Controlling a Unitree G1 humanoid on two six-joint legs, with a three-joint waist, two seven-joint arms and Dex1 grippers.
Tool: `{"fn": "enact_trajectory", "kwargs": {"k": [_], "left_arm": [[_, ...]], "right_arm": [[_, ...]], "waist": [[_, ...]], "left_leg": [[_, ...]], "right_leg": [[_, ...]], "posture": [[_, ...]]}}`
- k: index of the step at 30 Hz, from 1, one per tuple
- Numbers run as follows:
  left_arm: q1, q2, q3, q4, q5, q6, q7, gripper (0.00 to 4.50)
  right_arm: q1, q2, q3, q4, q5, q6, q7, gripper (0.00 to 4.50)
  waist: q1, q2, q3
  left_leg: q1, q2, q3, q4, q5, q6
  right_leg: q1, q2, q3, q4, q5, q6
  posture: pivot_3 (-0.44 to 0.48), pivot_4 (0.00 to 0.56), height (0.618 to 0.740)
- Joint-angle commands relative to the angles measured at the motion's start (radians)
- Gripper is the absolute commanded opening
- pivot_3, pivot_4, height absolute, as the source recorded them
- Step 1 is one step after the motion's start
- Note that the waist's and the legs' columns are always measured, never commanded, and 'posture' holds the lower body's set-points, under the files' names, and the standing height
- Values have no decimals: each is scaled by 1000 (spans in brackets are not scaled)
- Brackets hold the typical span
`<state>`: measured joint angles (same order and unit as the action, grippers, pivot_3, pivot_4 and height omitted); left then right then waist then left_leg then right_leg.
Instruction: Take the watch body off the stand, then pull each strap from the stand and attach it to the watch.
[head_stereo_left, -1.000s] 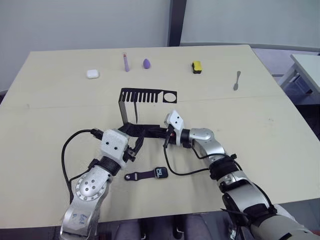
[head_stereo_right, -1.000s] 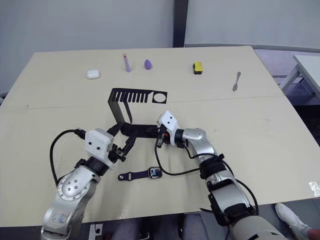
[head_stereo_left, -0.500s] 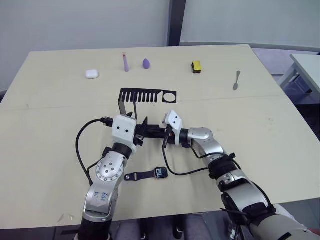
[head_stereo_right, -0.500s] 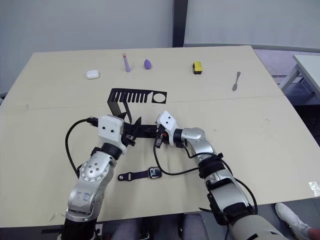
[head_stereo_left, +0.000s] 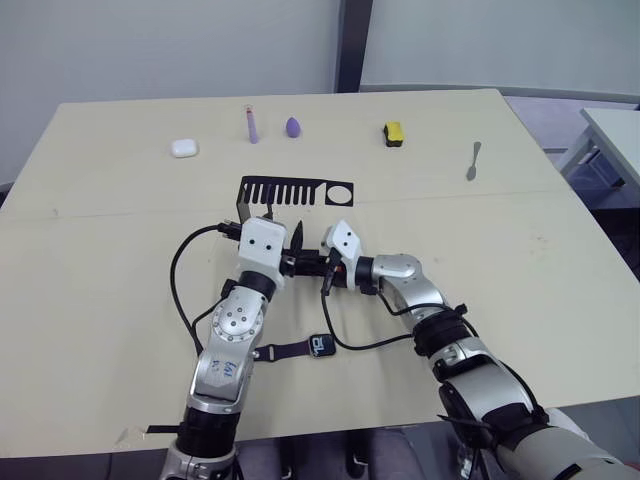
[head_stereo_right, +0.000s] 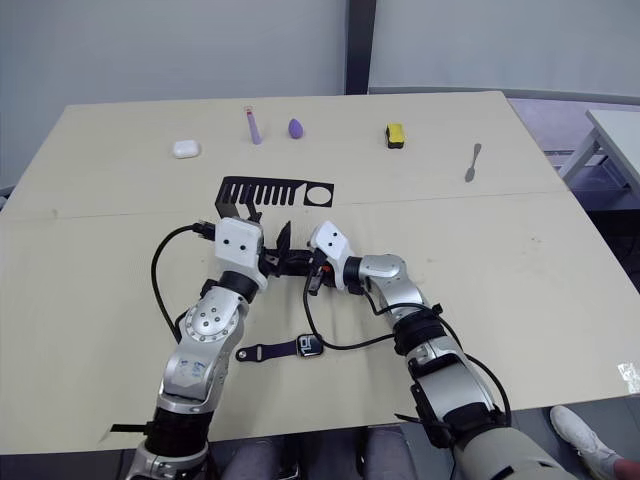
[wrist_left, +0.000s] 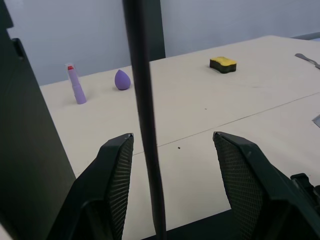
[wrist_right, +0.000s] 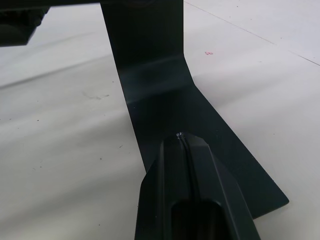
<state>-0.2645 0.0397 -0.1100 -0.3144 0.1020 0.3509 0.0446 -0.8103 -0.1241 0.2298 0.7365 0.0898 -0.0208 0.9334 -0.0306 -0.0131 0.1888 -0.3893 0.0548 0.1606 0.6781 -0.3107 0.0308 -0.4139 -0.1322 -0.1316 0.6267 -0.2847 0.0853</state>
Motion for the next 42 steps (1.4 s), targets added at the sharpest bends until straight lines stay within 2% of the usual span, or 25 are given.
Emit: {"fn": "enact_trajectory", "kwargs": {"k": [1, 5, 12, 23, 28, 32, 34, 42], "left_arm": [[-3, -13, 13, -26, 18, -38, 27, 1872], [-5, -16, 13, -24, 24, -42, 32, 29], [18, -12, 18, -52, 19, -45, 19, 29], [26, 5, 24, -56, 12, -142, -8, 29], [81, 25, 34, -110, -46, -177, -73, 29], [174, 66, 29, -180, -174, -197, -211, 29], [215, 124, 26, -206, -221, -219, -302, 29], [329, 267, 139, -274, -432, -235, -509, 29]], "right_arm": [[27, 4, 16, 28, -30, 21, 2, 0], [35, 4, 18, 20, -30, 24, 4, 0], [43, 2, 21, 9, -31, 33, 4, 0], [52, 5, 15, 2, -29, 42, -9, 0], [50, 10, 13, 0, -29, 42, -18, 0], [47, 7, 9, -4, -27, 43, -21, 0], [45, 3, 3, -5, -21, 48, -17, 0], [65, -18, -36, -83, 15, 36, 1, 0]], "waist": [[0, 0, 0], [0, 0, 0], [0, 0, 0], [0, 0, 0], [-1, 0, 0], [-3, 0, 0], [-3, 0, 0], [-3, 1, 0]], "left_leg": [[0, 0, 0, 0, 0, 0], [0, 0, 0, 0, 0, 0], [0, 0, 0, 0, 0, 0], [0, 0, 0, 0, 0, 0], [0, 0, 0, -1, 0, 0], [0, 1, 0, -1, 0, 0], [0, 1, 0, -1, -1, -1], [0, 2, -1, -2, -2, -2]], "right_leg": [[0, 0, 0, 0, 0, 0], [0, 0, 0, 0, 0, 0], [0, 0, 0, 0, 0, 0], [0, -1, 0, -1, 0, 0], [0, -1, 0, -1, 0, 0], [0, -1, 2, -1, 0, 0], [0, -2, 3, -2, 0, 0], [-1, -2, 3, -5, -1, -2]], "posture": [[0, 150, 740], [0, 150, 740], [0, 150, 740], [0, 150, 740], [0, 150, 740], [0, 150, 740], [0, 150, 740], [0, 150, 740]]}}
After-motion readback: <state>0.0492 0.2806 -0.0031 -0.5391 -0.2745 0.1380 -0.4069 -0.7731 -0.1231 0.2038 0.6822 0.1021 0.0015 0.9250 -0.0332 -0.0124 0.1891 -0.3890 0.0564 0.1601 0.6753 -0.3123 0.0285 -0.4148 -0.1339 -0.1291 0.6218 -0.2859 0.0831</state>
